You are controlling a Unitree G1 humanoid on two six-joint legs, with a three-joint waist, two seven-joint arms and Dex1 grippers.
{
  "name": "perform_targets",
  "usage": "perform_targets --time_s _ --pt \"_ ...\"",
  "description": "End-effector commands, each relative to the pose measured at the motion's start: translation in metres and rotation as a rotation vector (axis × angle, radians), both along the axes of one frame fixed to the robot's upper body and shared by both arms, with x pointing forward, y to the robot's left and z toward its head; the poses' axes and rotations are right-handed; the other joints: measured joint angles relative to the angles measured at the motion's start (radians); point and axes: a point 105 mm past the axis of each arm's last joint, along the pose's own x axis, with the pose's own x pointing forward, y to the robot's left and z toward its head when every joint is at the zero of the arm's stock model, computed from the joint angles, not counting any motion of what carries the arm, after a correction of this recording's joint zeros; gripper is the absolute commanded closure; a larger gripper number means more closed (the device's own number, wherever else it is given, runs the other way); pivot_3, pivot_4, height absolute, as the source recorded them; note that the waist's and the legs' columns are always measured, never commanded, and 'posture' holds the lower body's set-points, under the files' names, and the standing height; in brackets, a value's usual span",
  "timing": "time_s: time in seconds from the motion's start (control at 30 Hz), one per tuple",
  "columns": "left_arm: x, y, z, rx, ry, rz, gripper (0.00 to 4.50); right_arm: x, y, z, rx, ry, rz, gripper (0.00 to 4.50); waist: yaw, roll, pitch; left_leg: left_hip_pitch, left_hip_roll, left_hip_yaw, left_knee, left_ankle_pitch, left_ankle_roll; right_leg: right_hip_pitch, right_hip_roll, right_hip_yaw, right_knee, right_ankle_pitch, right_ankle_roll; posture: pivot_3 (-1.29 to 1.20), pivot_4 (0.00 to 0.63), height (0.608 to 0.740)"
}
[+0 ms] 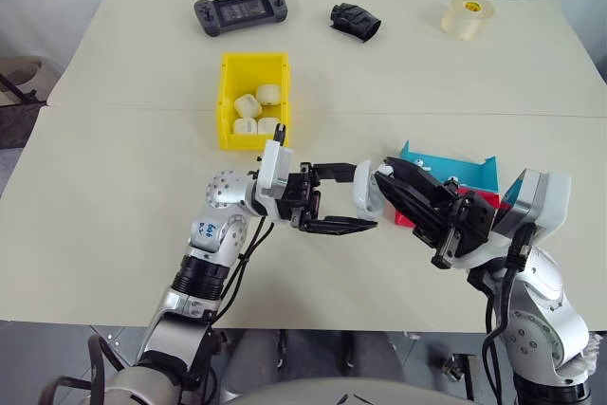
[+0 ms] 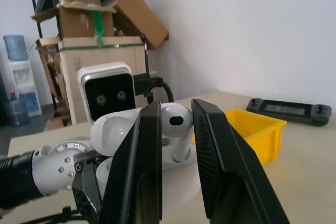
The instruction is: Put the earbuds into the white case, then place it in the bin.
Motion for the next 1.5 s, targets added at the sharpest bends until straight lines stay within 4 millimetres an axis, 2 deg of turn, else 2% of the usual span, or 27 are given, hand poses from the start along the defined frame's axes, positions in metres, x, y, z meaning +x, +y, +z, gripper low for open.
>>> perform_targets --time_s 0.03,0.3,0.47,0.73,1.2,1.37,1.5 --pt "0.004 0.006 0.026 -0.091 -0.064 0.039 1.72 -0.004 0.0 -0.013 -0.053 0.032 0.027 4.02 0.001 0.0 0.0 0.0 0.0 0.0 0.0 0.0 0.0 0.0 0.0 0.0 0.0 0.0 0.0 0.0 0.15 0.74" --pt "0.004 0.006 0.028 -0.09 -0.069 0.043 1.72 -0.009 -0.004 -0.025 -0.112 0.032 0.043 4.02 0.0 0.0 0.0 0.0 0.0 0.0 0.0 0.0 0.0 0.0 0.0 0.0 0.0 0.0 0.0 0.0 0.15 0.74" --pt "0.003 0.005 0.027 -0.088 -0.07 0.041 1.72 -0.006 -0.002 -0.022 -0.111 0.005 0.038 4.02 0.0 0.0 0.0 0.0 0.0 0.0 0.0 0.0 0.0 0.0 0.0 0.0 0.0 0.0 0.0 0.0 0.15 0.74" --pt "0.0 0.006 0.027 -0.084 -0.069 0.032 1.72 0.01 0.003 -0.006 -0.069 -0.073 0.002 4.02 0.001 0.0 0.0 0.0 0.001 0.0 0.0 0.0 0.0 0.0 0.0 0.0 -0.001 0.0 0.0 0.0 0.15 0.74" --pt "-0.005 0.006 0.021 -0.046 -0.059 -0.009 1.72 0.014 0.005 -0.003 -0.061 -0.082 0.014 4.02 0.0 0.0 0.0 0.0 0.001 0.0 0.0 0.0 0.0 0.0 0.0 -0.001 0.0 0.0 0.0 0.0 0.15 0.74" --pt "-0.005 0.006 0.02 -0.051 -0.068 -0.004 1.72 0.015 0.006 -0.006 -0.082 -0.061 0.027 4.02 0.0 0.0 0.0 0.0 0.001 0.0 0.0 0.0 0.0 0.0 0.0 -0.001 0.0 0.0 0.0 0.0 0.15 0.74" --pt "-0.003 0.006 0.023 -0.069 -0.068 0.013 1.72 0.016 0.007 -0.017 -0.117 0.019 0.052 4.02 0.0 0.0 0.0 0.0 0.001 0.0 0.0 0.0 0.0 0.0 0.0 -0.001 -0.001 0.0 0.0 0.0 0.15 0.74"
